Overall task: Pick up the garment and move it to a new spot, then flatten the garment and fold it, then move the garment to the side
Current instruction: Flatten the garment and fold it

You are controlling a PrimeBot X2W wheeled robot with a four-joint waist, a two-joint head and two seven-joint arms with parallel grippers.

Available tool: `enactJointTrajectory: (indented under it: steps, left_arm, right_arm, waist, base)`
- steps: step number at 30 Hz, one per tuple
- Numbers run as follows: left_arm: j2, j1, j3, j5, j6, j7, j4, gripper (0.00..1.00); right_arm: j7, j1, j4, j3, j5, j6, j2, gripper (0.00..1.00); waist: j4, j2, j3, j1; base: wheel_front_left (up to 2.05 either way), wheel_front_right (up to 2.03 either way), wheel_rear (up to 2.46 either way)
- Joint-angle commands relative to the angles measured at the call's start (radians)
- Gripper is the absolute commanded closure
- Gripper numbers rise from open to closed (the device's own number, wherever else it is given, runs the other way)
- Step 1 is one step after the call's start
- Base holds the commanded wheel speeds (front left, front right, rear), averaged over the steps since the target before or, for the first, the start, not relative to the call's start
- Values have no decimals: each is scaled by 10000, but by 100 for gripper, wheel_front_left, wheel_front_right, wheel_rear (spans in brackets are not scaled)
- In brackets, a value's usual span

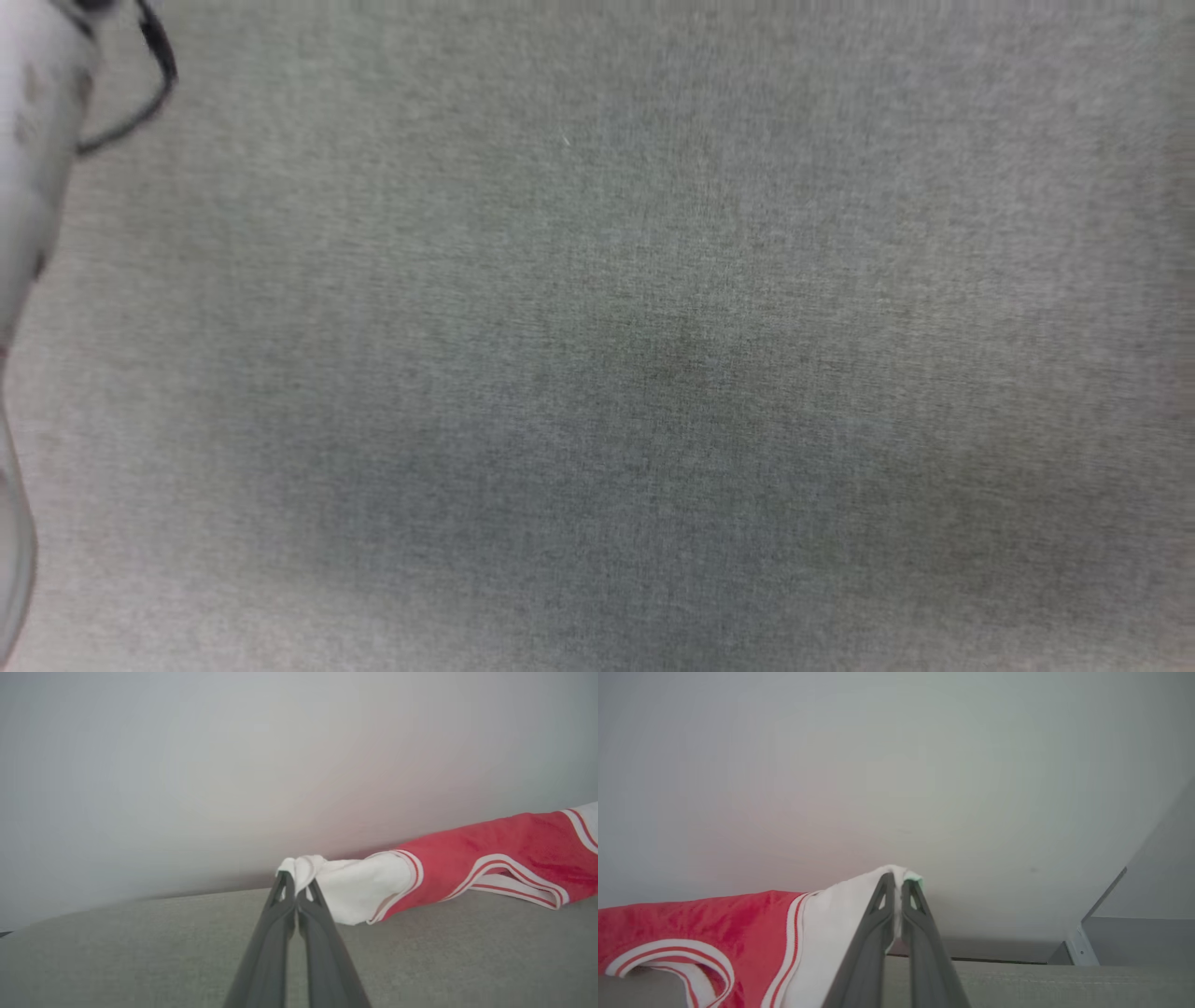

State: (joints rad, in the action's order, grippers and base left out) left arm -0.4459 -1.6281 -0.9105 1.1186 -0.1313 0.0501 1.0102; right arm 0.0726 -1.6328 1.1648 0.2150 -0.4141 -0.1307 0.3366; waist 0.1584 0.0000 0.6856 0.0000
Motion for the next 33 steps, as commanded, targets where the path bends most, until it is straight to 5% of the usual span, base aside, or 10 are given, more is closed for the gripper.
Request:
enactJointTrajectory:
  steps: [1, 9, 19, 28, 33]
  left_arm:
    - [-126, 519, -194, 98, 9, -36, -189, 100]
    - [-780, 2262, -942, 475, 11, -85, -1396, 100]
    - [-1877, 5028, -1607, 870, 216, -33, -3303, 100]
    - [-3566, 7618, -1727, 1353, 1741, 256, -6418, 100]
    - [-4745, 9137, -1764, 1718, 3117, 522, -8801, 100]
  right_arm:
    - [-482, 579, -249, 245, -520, -1, 167, 100]
    - [-2883, 3124, -2323, 1045, -3005, -1, 1322, 100]
    - [-4421, 7125, -5190, 1265, -4916, 1, 2855, 100]
    - [-5597, 10640, -7198, 428, -5528, 3, 3385, 100]
    - [-6240, 12701, -8245, -583, -5621, 3, 3312, 100]
  waist:
    - [67, 0, -1066, 0]
    - [66, 0, -2645, 0]
    - [98, 0, -4349, 0]
    - [-100, 0, -5305, 0]
    - [-113, 0, -5699, 0]
  base:
    - [0, 0, 0]
    - [0, 0, 0]
    - [0, 0, 0]
    - [0, 0, 0]
    - [0, 0, 0]
